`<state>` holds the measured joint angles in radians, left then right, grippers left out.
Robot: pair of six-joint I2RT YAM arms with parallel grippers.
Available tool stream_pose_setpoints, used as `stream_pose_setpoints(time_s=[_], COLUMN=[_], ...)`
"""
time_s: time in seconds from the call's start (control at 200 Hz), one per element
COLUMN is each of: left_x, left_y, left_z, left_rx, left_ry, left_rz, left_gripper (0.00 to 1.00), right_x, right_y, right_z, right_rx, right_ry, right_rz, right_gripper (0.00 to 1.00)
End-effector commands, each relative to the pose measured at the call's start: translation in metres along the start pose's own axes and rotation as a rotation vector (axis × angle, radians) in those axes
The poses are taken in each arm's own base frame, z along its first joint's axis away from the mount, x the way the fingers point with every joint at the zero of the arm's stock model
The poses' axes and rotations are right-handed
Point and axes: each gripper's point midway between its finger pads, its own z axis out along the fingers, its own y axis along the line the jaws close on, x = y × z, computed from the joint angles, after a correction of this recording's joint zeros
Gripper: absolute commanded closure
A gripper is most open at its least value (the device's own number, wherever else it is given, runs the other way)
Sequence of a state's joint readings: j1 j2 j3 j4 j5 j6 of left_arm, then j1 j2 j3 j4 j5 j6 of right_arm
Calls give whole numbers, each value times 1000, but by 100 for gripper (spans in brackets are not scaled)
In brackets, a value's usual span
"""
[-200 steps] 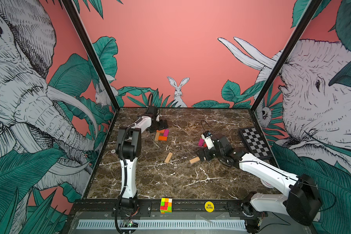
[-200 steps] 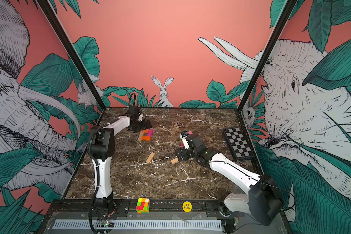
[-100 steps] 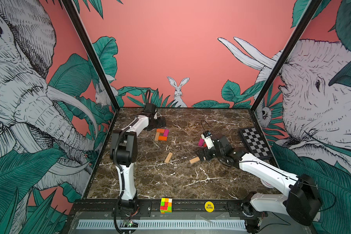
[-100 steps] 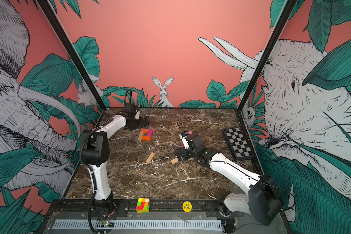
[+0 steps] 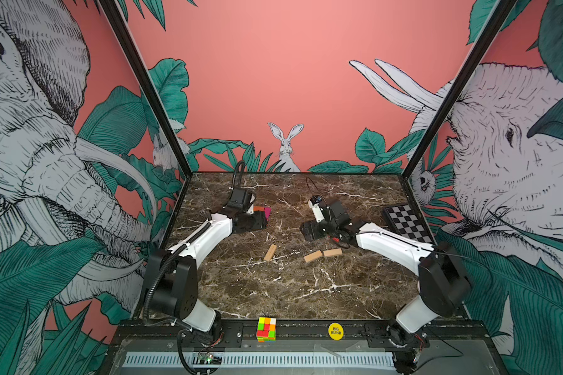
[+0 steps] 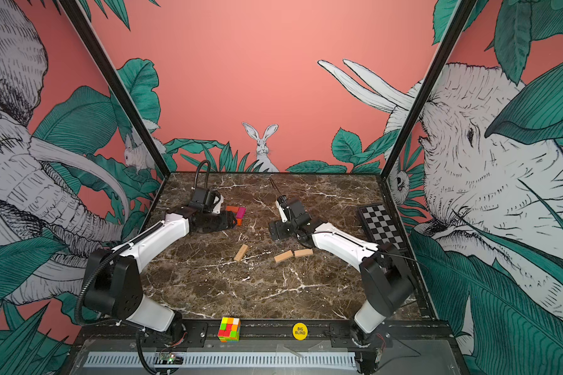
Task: Assemble the letter p with building blocks
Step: Adjust the building block at the center of the board.
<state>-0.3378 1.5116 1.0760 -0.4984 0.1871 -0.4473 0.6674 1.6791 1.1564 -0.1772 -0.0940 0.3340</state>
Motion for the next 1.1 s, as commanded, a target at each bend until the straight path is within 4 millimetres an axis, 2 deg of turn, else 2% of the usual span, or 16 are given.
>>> stream_pose_setpoints(time_s=[0.0,0.065,0.085,0.095,0.125,0.235,0.28,0.38,0.595,0.87,1.095], left_x=[9,12,13,14,14,14,12,8,11,5,-1], left_y=[5,9,10,10,11,15,16,21,30,37,45], left_z=[-4,2,4,5,8,22,26,36,62,80,85], left_rx=[-1,-10,-12,-13,-14,-30,-33,-50,-59,-73,-90], left_ry=[-9,-6,1,5,12,36,39,41,76,77,68], left_rz=[-45,-63,-68,-71,-78,-100,-105,-125,-154,-175,-187], left_gripper=[46,64,67,69,75,97,100,100,100,100,100], right_x=[-15,-20,-16,-25,-29,-34,-36,-39,-41,-51,-57], right_y=[18,31,33,36,41,51,53,49,55,53,44], right_z=[24,41,48,48,54,79,86,102,138,174,196], right_rx=[-100,-168,-183,-196,-221,-280,-290,-278,-325,-339,-328], right_ry=[-4,18,34,18,20,35,40,39,51,21,11], right_rz=[70,97,107,110,127,176,185,208,263,325,373], right_gripper=[25,45,55,59,69,85,86,88,93,93,93])
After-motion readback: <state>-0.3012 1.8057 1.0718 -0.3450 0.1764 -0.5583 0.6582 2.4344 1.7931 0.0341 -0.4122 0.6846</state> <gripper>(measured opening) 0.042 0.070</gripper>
